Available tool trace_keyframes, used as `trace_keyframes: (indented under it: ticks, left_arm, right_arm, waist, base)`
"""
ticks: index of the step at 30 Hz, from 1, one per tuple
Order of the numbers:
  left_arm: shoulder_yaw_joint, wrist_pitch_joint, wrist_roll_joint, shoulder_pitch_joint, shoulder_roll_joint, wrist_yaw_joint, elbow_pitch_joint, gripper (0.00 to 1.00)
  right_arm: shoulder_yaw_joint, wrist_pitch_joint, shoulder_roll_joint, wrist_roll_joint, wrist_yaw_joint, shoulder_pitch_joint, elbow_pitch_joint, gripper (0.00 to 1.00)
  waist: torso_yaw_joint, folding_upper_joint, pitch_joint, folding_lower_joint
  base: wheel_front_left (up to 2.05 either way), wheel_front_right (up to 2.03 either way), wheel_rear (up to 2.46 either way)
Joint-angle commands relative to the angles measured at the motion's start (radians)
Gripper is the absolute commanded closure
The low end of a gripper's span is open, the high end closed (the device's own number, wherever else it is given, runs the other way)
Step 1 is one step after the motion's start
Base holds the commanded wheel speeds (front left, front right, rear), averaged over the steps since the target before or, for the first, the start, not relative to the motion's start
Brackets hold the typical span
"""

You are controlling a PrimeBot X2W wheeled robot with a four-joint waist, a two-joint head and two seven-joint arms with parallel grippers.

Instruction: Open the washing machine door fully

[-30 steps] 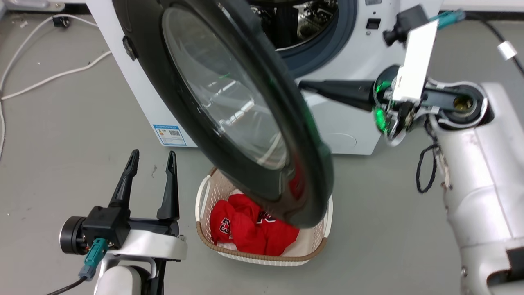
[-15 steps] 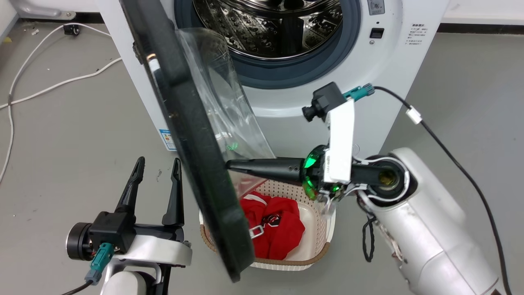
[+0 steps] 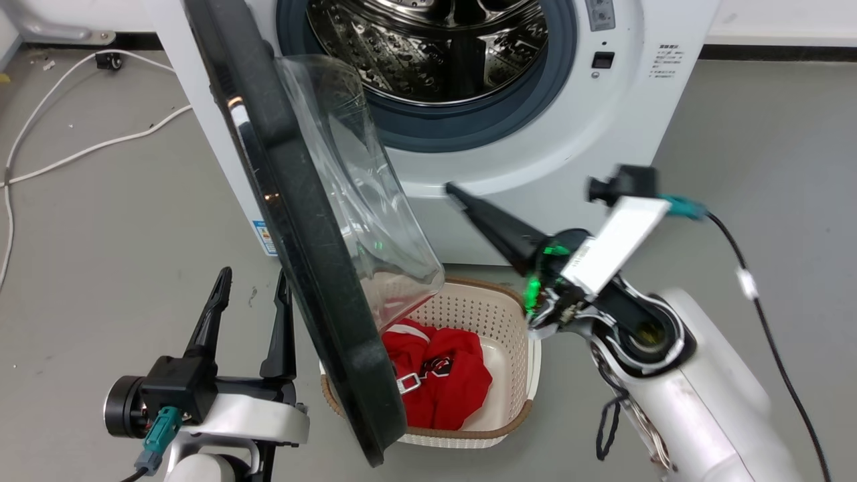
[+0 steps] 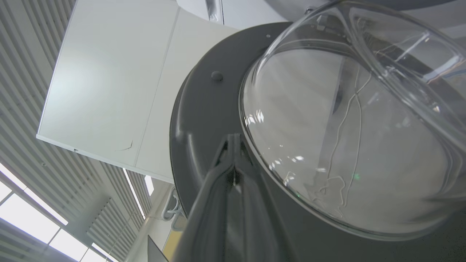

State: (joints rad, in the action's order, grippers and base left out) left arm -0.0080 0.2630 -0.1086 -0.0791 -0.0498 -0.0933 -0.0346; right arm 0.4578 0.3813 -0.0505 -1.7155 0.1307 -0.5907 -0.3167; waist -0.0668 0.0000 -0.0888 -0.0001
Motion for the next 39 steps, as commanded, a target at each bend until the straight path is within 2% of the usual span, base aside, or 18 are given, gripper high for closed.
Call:
trace_keyframes:
  ticks: [1, 2, 3, 11, 15, 17, 20, 23, 25, 28, 29, 34, 37, 39]
  left_arm:
    - [0.004, 0.002, 0.001, 0.017, -0.001, 0.003, 0.001, 0.0]
    - [0.006, 0.002, 0.002, 0.019, -0.001, 0.003, 0.001, 0.0]
    - [0.009, 0.002, 0.003, 0.022, -0.001, 0.003, 0.002, 0.0]
    - [0.024, 0.002, 0.013, 0.043, -0.001, -0.002, 0.001, 0.0]
    - [0.032, 0.002, 0.014, 0.047, -0.001, -0.001, 0.002, 0.0]
    - [0.034, 0.002, 0.014, 0.048, -0.001, -0.002, 0.002, 0.0]
    - [0.042, 0.002, 0.014, 0.046, -0.001, -0.002, 0.002, 0.0]
    - [0.048, 0.002, 0.016, 0.044, -0.001, -0.003, 0.003, 0.0]
    - [0.051, 0.002, 0.017, 0.042, -0.001, -0.004, 0.001, 0.0]
    - [0.055, 0.002, 0.018, 0.04, -0.001, -0.005, 0.001, 0.0]
    - [0.055, 0.002, 0.018, 0.04, -0.001, -0.005, 0.001, 0.0]
    - [0.063, 0.002, 0.021, 0.034, -0.001, -0.008, 0.0, 0.0]
    - [0.067, 0.002, 0.024, 0.031, -0.001, -0.009, 0.001, 0.0]
    - [0.067, 0.002, 0.027, 0.031, -0.001, -0.009, 0.003, 0.0]
  right_arm:
    - [-0.028, -0.07, -0.003, 0.023, 0.0, 0.045, 0.015, 0.67]
    - [-0.052, -0.121, -0.007, 0.036, 0.0, 0.069, 0.025, 0.3]
    - [-0.071, -0.17, -0.011, 0.052, 0.0, 0.094, 0.037, 0.0]
    - [-0.209, -0.547, -0.068, 0.237, 0.0, 0.32, 0.097, 0.0]
    - [-0.289, -0.635, -0.086, 0.39, 0.0, 0.407, 0.091, 0.0]
    - [-0.355, -0.645, -0.084, 0.509, 0.0, 0.436, 0.093, 0.0]
    - [-0.514, -0.646, -0.041, 0.739, 0.0, 0.469, 0.154, 0.0]
    - [-0.621, -0.646, -0.012, 1.007, 0.0, 0.495, 0.256, 0.0]
    - [-0.656, -0.646, -0.004, 1.192, 0.0, 0.509, 0.336, 0.0]
    - [-0.655, -0.646, 0.002, 1.402, 0.0, 0.537, 0.442, 0.0]
    - [-0.655, -0.646, 0.002, 1.402, 0.0, 0.537, 0.442, 0.0]
    - [-0.583, -0.646, 0.001, 1.626, 0.0, 0.599, 0.537, 0.0]
    - [-0.547, -0.646, 0.001, 1.703, 0.0, 0.635, 0.549, 0.0]
    - [-0.534, -0.646, 0.001, 1.712, 0.0, 0.656, 0.537, 0.0]
  waist:
    - [0.006, 0.0, 0.006, 0.0001]
    - [0.008, 0.0, 0.009, 0.0001]
    - [0.012, 0.0, 0.011, 0.0001]
    - [0.023, 0.0, 0.025, 0.0001]
    - [0.033, 0.0, 0.024, 0.0001]
    - [0.038, 0.0, 0.024, 0.0001]
    - [0.044, 0.0, 0.022, 0.0001]
    - [0.047, 0.0, 0.022, 0.0001]
    - [0.048, 0.0, 0.023, 0.0001]
    - [0.048, 0.0, 0.024, 0.0001]
    - [0.048, 0.0, 0.024, 0.0001]
    - [0.049, 0.0, 0.023, 0.0001]
    - [0.048, 0.0, 0.024, 0.0001]
    - [0.047, 0.0, 0.025, 0.0001]
  base:
    - [0.0, 0.0, 0.0]
    - [0.0, 0.0, 0.0]
    - [0.0, 0.0, 0.0]
    - [0.0, 0.0, 0.0]
    - [0.0, 0.0, 0.0]
    - [0.0, 0.0, 0.0]
    - [0.0, 0.0, 0.0]
    - [0.0, 0.0, 0.0]
    - [0.0, 0.0, 0.0]
    - [0.0, 0.0, 0.0]
    - [0.0, 0.0, 0.0]
    - [0.0, 0.0, 0.0]
    - [0.0, 0.0, 0.0]
    - [0.0, 0.0, 0.0]
